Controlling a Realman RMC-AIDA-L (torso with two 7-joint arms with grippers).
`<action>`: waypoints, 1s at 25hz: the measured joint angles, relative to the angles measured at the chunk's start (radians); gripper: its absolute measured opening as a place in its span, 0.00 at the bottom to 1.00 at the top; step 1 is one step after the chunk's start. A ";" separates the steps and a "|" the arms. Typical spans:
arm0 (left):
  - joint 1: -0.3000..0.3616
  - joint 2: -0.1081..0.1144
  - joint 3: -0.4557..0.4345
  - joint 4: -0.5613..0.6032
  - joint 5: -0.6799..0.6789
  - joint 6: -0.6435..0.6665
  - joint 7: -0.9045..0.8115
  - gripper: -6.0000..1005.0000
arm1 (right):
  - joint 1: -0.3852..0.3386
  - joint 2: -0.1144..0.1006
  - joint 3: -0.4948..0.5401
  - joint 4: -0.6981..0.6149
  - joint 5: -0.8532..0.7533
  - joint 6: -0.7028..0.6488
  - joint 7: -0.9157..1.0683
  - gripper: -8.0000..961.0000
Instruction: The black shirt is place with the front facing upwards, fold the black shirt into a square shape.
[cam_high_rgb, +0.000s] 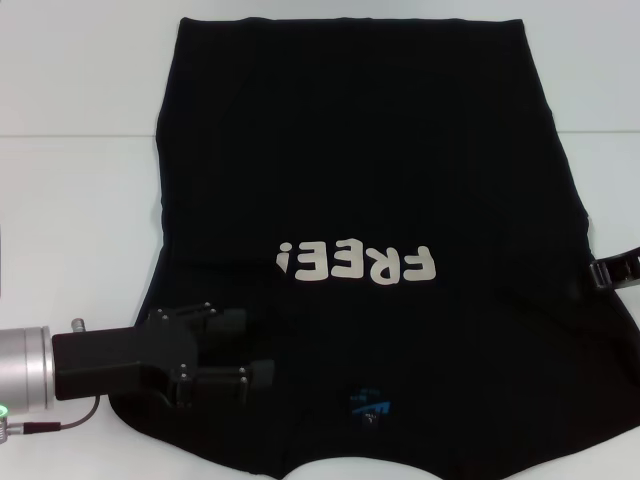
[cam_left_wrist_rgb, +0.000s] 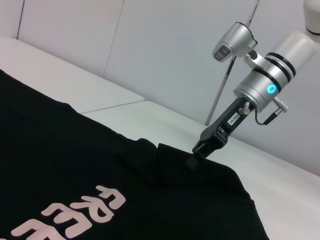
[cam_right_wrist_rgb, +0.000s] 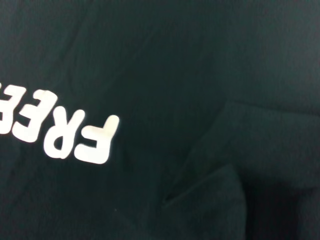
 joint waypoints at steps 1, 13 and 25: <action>0.000 0.000 0.000 0.000 0.000 0.000 0.000 0.87 | 0.002 0.001 0.000 0.000 0.002 0.000 -0.002 0.01; -0.002 0.000 0.000 0.000 -0.001 -0.001 -0.002 0.87 | 0.036 0.035 -0.028 -0.008 0.004 -0.067 -0.060 0.03; -0.002 0.000 0.000 0.000 -0.004 -0.004 -0.002 0.87 | -0.004 0.014 -0.008 -0.015 0.096 -0.178 -0.117 0.26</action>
